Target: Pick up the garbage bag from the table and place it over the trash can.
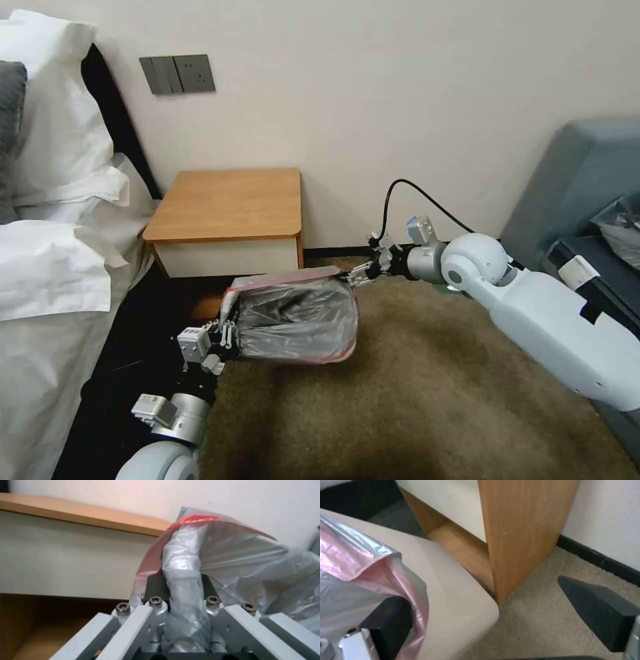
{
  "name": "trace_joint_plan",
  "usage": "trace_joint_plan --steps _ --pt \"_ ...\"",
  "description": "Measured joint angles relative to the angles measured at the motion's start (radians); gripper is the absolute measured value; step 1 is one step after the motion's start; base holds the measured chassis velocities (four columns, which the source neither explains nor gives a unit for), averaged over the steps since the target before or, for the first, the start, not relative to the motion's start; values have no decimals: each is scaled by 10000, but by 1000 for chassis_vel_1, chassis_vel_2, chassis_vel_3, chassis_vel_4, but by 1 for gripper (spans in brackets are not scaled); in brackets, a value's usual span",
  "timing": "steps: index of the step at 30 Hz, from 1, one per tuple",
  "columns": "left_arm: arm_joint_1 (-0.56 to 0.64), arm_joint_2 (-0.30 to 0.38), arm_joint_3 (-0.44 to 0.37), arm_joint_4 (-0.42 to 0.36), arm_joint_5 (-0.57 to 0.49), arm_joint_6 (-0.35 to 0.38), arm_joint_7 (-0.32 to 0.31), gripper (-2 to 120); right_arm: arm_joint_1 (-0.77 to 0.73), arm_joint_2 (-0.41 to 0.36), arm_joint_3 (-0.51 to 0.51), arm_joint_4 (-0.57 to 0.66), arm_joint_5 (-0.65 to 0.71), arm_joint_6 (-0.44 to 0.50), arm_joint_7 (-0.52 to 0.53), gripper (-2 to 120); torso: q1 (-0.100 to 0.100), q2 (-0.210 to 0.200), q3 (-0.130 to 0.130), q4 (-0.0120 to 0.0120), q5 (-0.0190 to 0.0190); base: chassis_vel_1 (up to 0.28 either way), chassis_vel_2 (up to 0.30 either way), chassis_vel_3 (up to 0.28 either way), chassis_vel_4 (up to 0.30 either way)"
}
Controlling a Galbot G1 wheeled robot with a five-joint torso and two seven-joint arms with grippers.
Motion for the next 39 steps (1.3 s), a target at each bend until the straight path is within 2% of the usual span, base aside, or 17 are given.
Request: trace_joint_plan --steps 6,12,16,18,21,32,39 --pt "-4 -56 38 11 -57 -2 -1 7 189 13 -141 -107 -351 215 -345 100 0 0 0 3 -1 0 0 0 0" --pt "-18 -77 34 13 -142 39 -314 7 -268 -340 189 594 -140 256 17 100 -1 0 0 1 0 0 0 0 0" --pt "-41 -105 38 80 -290 134 -572 7 -646 -762 473 1331 497 253 646 100 0 0 0 -1 -2 0 0 0 0" --pt "-52 -138 54 118 -438 204 -660 7 -789 -870 624 1701 1242 197 1342 100 0 0 -1 0 0 0 0 0 0" --pt "-58 -156 79 125 -622 273 -790 7 -889 -1041 729 1904 1600 131 1591 100 0 0 -1 2 -1 0 0 0 0" --pt "-39 -155 -3 -53 -758 312 -907 7 -1463 -1443 907 2201 1787 74 1516 100 -1 1 -1 1 -1 0 0 0 0" --pt "-167 -157 -10 26 -855 324 -1157 7 -2186 -1865 1307 2988 1391 58 1312 100 -1 1 0 1 -1 0 0 0 0"
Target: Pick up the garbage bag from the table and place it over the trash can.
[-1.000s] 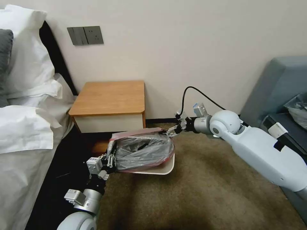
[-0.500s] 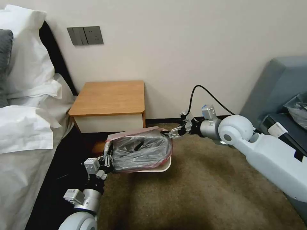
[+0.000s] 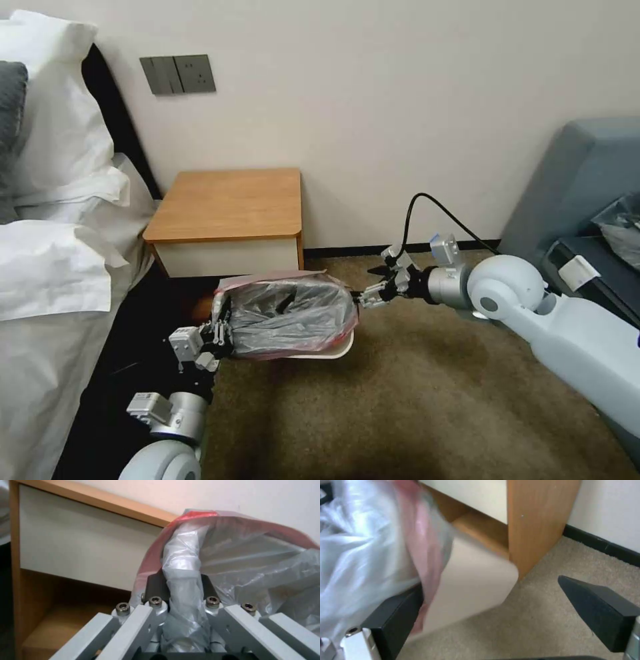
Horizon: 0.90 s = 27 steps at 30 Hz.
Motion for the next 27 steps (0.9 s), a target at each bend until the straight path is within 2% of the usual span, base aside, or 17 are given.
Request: trace_joint_plan --steps 9,16,20,27 --pt "-160 32 57 -70 -408 252 -338 7 -1044 -38 463 567 -600 -5 -11 100 0 0 0 0 0 0 0 0 0" --pt "-199 33 44 -234 -840 424 -640 7 -1802 60 799 869 -1576 113 111 100 1 0 -1 1 0 0 0 0 0" --pt "-194 37 47 -234 -858 434 -653 7 -2280 59 957 1174 -2027 307 738 100 1 0 0 -1 1 0 0 0 0" --pt "-186 71 13 -324 -848 441 -708 7 -3516 -56 2314 2330 -2498 593 1881 100 0 0 0 -1 0 0 0 0 0"
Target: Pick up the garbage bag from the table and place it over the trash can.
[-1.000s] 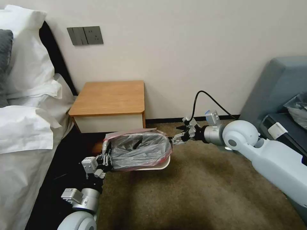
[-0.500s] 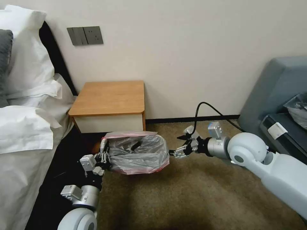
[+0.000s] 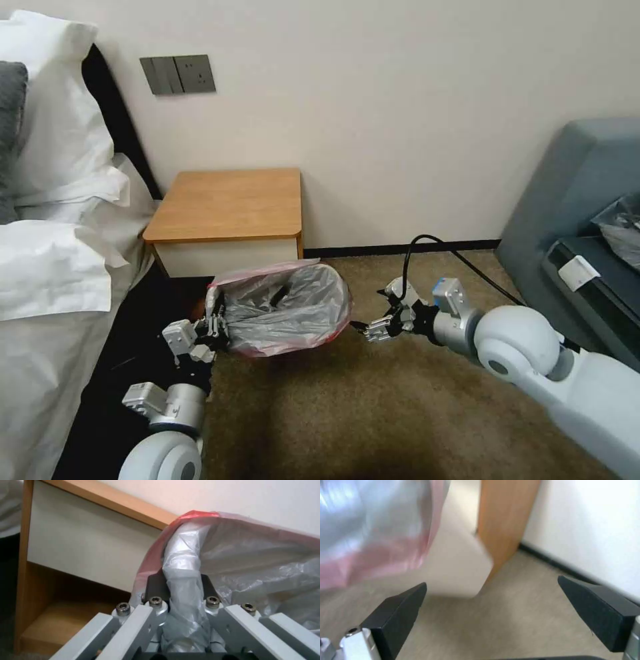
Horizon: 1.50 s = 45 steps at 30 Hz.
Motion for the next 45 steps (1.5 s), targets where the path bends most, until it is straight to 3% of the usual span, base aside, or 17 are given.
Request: trace_joint_plan --steps 2,5,8,10,12,13,14,15,18,20,26,27,31,38,45 --pt "7 25 -34 -58 73 61 -84 7 -376 -125 1067 801 333 20 231 100 0 0 0 -2 0 0 0 0 0" --pt "13 31 -31 -59 167 115 -120 7 -345 -243 1547 1160 842 236 237 100 0 0 0 -1 -1 0 0 0 0" --pt "21 52 29 -68 377 225 -130 7 211 -474 1574 1383 1506 1113 -233 100 0 1 0 0 -2 0 0 0 0" --pt "25 76 137 -68 570 291 -127 7 1106 -586 812 1283 1579 1949 -1279 96 0 0 0 0 -1 0 0 0 0" --pt "27 79 174 -68 638 306 -124 7 1541 -559 396 1168 1422 2089 -1707 92 0 1 -1 -1 -2 0 0 0 0" --pt "28 78 218 -69 713 332 -119 7 2106 -470 -190 1005 1081 2149 -2186 89 1 1 0 -1 -3 0 0 0 0" --pt "42 68 279 -107 818 412 -109 7 3267 -153 -1600 619 216 2218 -2929 82 0 0 1 3 1 0 0 0 0" --pt "42 68 279 -107 818 412 -109 7 3267 -153 -1600 619 216 2218 -2929 82 0 0 1 3 1 0 0 0 0" --pt "74 59 302 -225 903 511 -102 7 4724 499 -3713 -146 -1093 2151 -3798 68 0 0 2 6 -1 0 0 0 0" --pt "84 59 302 -270 927 544 -100 7 5069 705 -4146 -418 -1526 2125 -4008 65 0 0 1 3 0 0 0 0 0" --pt "149 18 314 -456 1075 621 -67 7 6441 1639 -6195 -1505 -2972 1790 -4297 39 0 -1 1 1 -3 0 0 0 0" --pt "149 18 314 -456 1075 621 -67 7 6441 1639 -6195 -1505 -2972 1790 -4297 39 0 -1 1 1 -3 0 0 0 0" --pt "159 -54 339 -515 1197 625 -49 7 6964 2452 -6934 -2143 -3890 1119 -3897 20 0 -2 2 2 -2 0 0 0 0" --pt "175 -127 389 -568 1360 616 10 7 7486 3010 -7529 -2480 -4101 240 -3509 0 0 -2 1 2 -2 0 0 0 0" --pt "142 -164 389 -633 1369 606 15 7 7809 3346 -8000 -2607 -3797 -674 -3051 0 0 -1 0 1 -2 0 0 0 0"
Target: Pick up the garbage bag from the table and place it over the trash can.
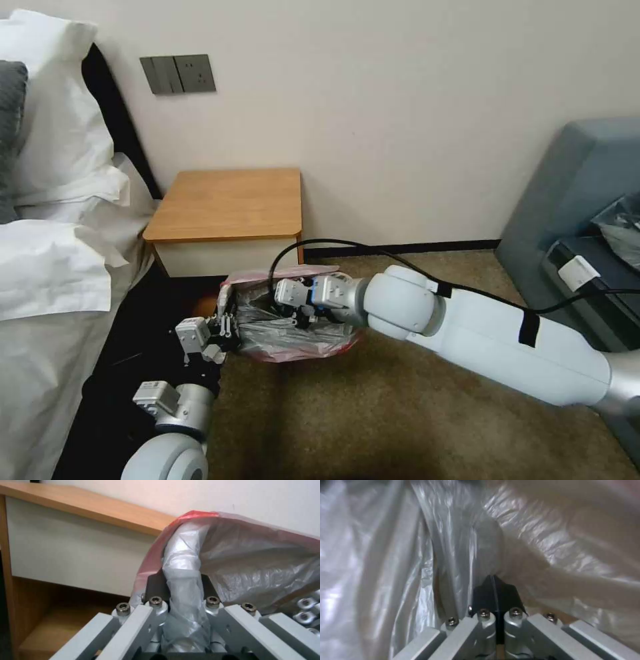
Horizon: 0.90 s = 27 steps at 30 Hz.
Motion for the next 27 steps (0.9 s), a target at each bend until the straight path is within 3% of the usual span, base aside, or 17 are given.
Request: trace_joint_plan --steps 20,27 --pt "126 -133 44 -253 127 -41 62 7 278 647 -821 -1274 -807 -145 287 0 0 0 0 0 2 0 0 0 0" --pt "83 -135 16 -163 68 -44 55 7 250 566 -699 -838 -544 -133 460 0 0 0 0 1 2 0 0 0 0"
